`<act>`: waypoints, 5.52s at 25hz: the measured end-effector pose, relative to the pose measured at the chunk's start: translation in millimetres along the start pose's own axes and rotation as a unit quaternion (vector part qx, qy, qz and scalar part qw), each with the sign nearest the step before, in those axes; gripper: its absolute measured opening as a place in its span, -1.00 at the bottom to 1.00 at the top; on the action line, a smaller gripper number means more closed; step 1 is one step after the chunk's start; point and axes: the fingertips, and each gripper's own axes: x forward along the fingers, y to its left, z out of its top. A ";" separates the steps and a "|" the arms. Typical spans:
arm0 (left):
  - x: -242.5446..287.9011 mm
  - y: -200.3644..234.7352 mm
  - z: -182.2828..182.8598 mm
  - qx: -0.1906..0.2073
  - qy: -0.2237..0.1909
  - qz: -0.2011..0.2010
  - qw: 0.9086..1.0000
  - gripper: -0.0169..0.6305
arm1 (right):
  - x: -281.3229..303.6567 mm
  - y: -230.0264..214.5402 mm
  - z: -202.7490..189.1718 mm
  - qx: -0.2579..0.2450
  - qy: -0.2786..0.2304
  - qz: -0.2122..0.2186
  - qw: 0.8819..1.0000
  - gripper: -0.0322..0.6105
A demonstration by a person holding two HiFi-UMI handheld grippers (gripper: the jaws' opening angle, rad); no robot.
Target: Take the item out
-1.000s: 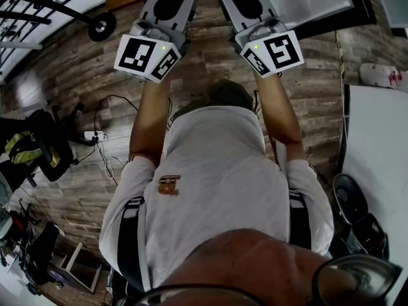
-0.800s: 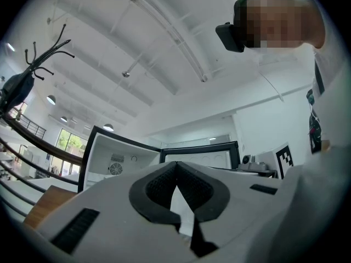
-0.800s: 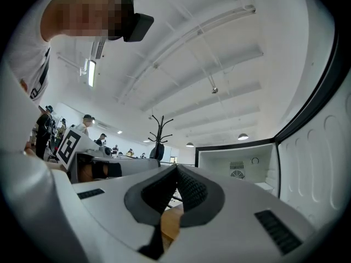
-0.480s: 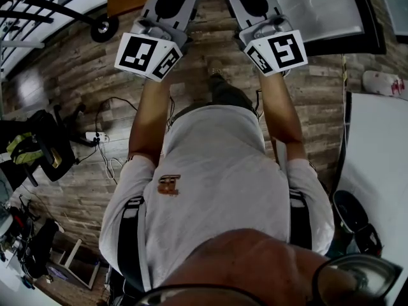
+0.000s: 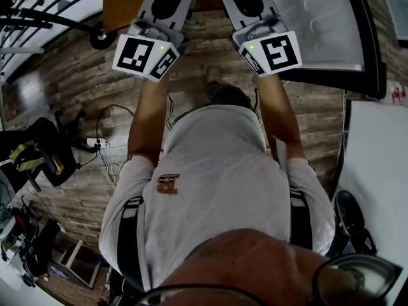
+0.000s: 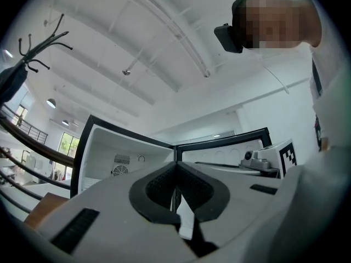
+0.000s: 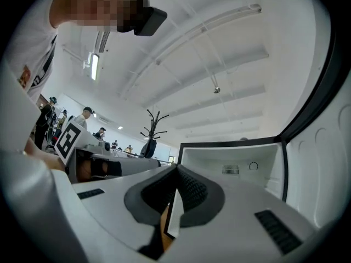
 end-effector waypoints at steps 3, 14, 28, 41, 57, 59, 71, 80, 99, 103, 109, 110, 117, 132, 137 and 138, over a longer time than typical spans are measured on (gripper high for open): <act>28.7 16.9 -5.5 0.000 0.003 0.005 1.000 -0.89 | 18.8 -27.5 -4.4 -0.003 0.000 0.001 1.000 -0.80; 101.5 85.3 -28.7 0.008 0.009 0.032 0.999 -0.89 | 86.5 -103.6 -39.6 -0.001 0.004 0.006 1.000 -0.80; 149.8 106.9 -41.8 0.024 0.022 0.046 0.998 -0.89 | 111.2 -150.4 -53.8 0.010 0.004 0.002 1.000 -0.80; 178.6 143.7 -58.8 0.106 0.075 0.030 0.991 -0.89 | 143.5 -174.8 -68.8 -0.156 0.064 -0.009 0.986 -0.79; 186.3 167.0 -94.5 0.365 0.195 0.027 0.910 -0.89 | 166.6 -162.8 -110.2 -0.320 0.164 0.017 0.933 -0.79; 188.0 167.0 -99.7 0.393 0.209 0.020 0.895 -0.87 | 168.3 -163.4 -116.5 -0.334 0.176 0.022 0.926 -0.79; 198.6 173.8 -135.7 0.514 0.291 -0.018 0.806 -0.51 | 178.2 -173.8 -145.0 -0.396 0.233 0.034 0.887 -0.46; 213.9 185.8 -160.3 0.561 0.333 -0.031 0.757 -0.47 | 188.3 -188.3 -170.3 -0.444 0.283 0.060 0.848 -0.44; 222.2 193.4 -166.1 0.568 0.333 -0.032 0.752 -0.78 | 199.6 -186.3 -178.7 -0.467 0.295 0.088 0.829 -0.69; 220.9 191.4 -164.0 0.574 0.326 -0.031 0.751 -0.81 | 198.6 -184.4 -176.1 -0.472 0.294 0.089 0.826 -0.70; 218.6 187.6 -156.2 0.592 0.308 -0.023 0.745 -0.81 | 197.3 -182.6 -166.4 -0.485 0.279 0.067 0.826 -0.73; 218.7 187.0 -154.6 0.595 0.305 -0.021 0.743 -0.81 | 197.3 -182.6 -164.5 -0.487 0.276 0.062 0.826 -0.73; 213.4 180.3 -145.1 0.613 0.293 -0.019 0.733 -0.81 | 193.0 -178.2 -154.9 -0.494 0.263 0.044 0.827 -0.74; 196.2 166.6 -132.5 0.644 0.272 -0.010 0.715 -0.81 | 180.7 -161.3 -140.6 -0.506 0.250 0.022 0.825 -0.74; 191.5 163.8 -130.3 0.645 0.272 -0.007 0.714 -0.81 | 178.4 -156.6 -138.2 -0.506 0.248 0.022 0.826 -0.74; 191.0 163.5 -129.3 0.645 0.271 -0.006 0.714 -0.81 | 178.2 -155.9 -137.1 -0.507 0.248 0.021 0.825 -0.74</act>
